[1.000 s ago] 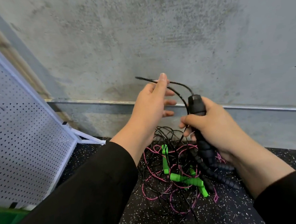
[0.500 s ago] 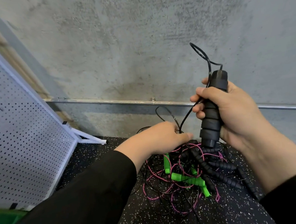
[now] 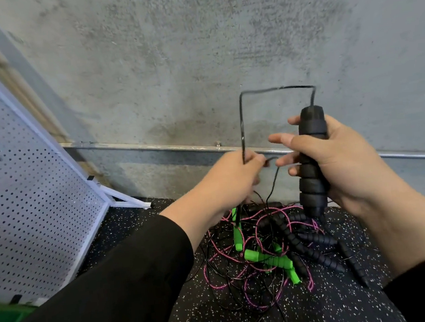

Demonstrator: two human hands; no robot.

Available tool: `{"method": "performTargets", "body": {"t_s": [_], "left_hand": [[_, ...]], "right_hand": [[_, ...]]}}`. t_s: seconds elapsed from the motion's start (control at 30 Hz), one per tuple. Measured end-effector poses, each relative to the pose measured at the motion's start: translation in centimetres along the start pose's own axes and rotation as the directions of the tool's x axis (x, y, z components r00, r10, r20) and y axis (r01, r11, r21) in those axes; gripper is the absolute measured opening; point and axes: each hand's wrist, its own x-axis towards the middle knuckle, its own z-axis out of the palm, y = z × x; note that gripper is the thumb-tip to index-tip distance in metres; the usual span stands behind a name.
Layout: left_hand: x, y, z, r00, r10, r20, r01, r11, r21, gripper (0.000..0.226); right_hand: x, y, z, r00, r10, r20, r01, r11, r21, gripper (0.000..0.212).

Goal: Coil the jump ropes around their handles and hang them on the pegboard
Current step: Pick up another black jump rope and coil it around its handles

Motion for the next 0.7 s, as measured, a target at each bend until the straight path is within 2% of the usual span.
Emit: {"method": "performTargets", "body": {"t_s": [0.1, 0.2, 0.3, 0.37, 0.53, 0.63, 0.7], "left_hand": [[0.2, 0.3, -1.4, 0.995, -0.006, -0.096, -0.002, 0.996, -0.086, 0.039], [-0.4, 1.0, -2.0, 0.997, -0.009, -0.082, -0.007, 0.981, -0.192, 0.047], [-1.1, 2.0, -2.1, 0.999, 0.032, -0.04, -0.041, 0.969, -0.245, 0.05], [-1.3, 2.4, -2.3, 0.995, 0.069, -0.068, -0.084, 0.965, -0.248, 0.051], [-1.3, 2.8, -4.6, 0.945, 0.109, -0.31, -0.175, 0.965, -0.194, 0.044], [-0.8, 2.5, -6.4, 0.856, 0.093, -0.509, -0.205, 0.964, -0.17, 0.043], [-0.3, 2.0, -7.3, 0.805, 0.077, -0.589, -0.183, 0.976, -0.121, 0.037]], "right_hand": [[0.2, 0.8, -0.4, 1.0, -0.013, 0.022, 0.017, 0.974, -0.226, 0.031], [0.3, 1.6, -0.2, 0.997, -0.006, 0.072, 0.036, 0.909, -0.415, 0.034], [0.2, 1.8, 0.3, 0.991, 0.012, 0.131, 0.05, 0.89, -0.453, 0.036], [0.3, 1.7, 0.5, 0.988, 0.012, 0.153, 0.056, 0.9, -0.432, 0.036], [0.7, 2.1, 0.0, 0.988, 0.005, 0.153, 0.086, 0.808, -0.583, 0.032], [0.8, 2.2, -0.2, 0.987, 0.002, 0.161, 0.097, 0.793, -0.602, 0.028], [0.8, 2.1, -0.1, 0.987, -0.025, 0.156, 0.113, 0.803, -0.585, 0.027]]}}
